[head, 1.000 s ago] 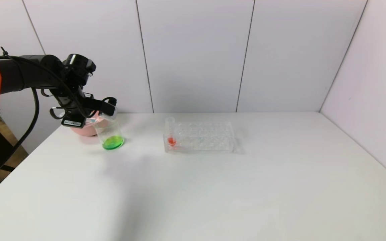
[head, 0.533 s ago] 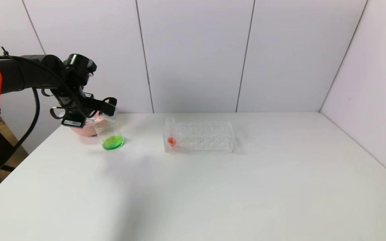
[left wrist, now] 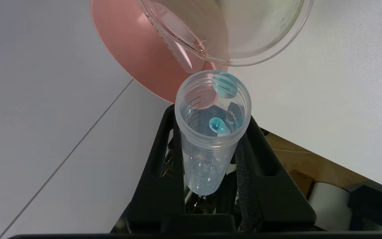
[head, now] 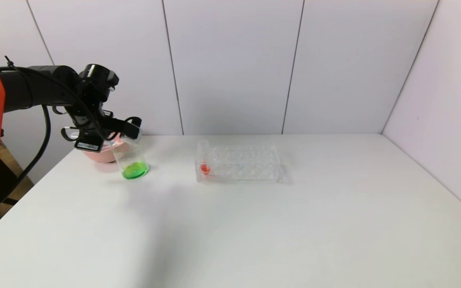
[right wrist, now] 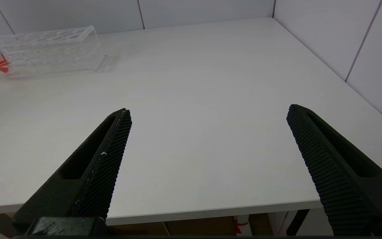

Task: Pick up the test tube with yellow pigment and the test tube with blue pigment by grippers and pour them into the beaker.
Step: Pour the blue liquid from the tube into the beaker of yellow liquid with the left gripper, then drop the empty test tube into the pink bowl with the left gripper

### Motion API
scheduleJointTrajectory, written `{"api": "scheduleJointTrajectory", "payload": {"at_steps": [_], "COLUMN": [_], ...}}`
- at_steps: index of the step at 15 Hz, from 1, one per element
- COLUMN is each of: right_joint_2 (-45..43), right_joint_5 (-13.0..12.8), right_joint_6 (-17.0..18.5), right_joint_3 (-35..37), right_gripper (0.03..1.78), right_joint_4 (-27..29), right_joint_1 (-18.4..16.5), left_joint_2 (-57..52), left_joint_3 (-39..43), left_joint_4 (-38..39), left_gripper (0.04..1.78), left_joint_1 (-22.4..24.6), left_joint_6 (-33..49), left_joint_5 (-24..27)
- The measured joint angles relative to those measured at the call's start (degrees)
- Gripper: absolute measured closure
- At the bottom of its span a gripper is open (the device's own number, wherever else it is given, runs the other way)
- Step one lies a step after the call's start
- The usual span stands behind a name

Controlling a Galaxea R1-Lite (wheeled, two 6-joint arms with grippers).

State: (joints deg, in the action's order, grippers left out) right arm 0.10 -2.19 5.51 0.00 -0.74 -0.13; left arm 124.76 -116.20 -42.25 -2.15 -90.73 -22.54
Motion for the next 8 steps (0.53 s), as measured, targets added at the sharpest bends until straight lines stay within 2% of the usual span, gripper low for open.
{"api": "scheduleJointTrajectory", "payload": {"at_steps": [8], "right_joint_2": [0.0], "right_joint_5": [-0.1], "right_joint_6": [0.0], "right_joint_3": [0.0], "right_gripper": [0.10], "right_joint_4": [0.0], "right_joint_1": [0.0], "left_joint_2": [0.1], "left_joint_3": [0.0], "left_joint_4": [0.0], "left_gripper": [1.36], "left_joint_1": [-0.1], "left_joint_6": [-0.2], "left_joint_5": [-0.5]}}
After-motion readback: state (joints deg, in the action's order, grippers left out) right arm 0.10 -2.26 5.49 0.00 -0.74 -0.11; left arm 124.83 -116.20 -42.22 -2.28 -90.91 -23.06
